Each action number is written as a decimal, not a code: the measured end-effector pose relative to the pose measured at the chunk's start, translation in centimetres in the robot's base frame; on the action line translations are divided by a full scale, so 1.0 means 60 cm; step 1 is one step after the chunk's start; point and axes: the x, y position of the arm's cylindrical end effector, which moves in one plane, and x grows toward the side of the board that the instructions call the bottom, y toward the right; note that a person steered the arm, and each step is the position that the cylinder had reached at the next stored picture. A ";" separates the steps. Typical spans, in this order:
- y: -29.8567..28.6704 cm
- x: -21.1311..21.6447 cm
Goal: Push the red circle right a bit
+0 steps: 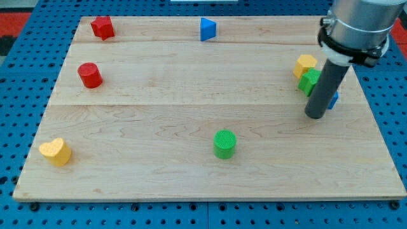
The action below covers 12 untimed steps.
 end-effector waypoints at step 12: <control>-0.479 -0.097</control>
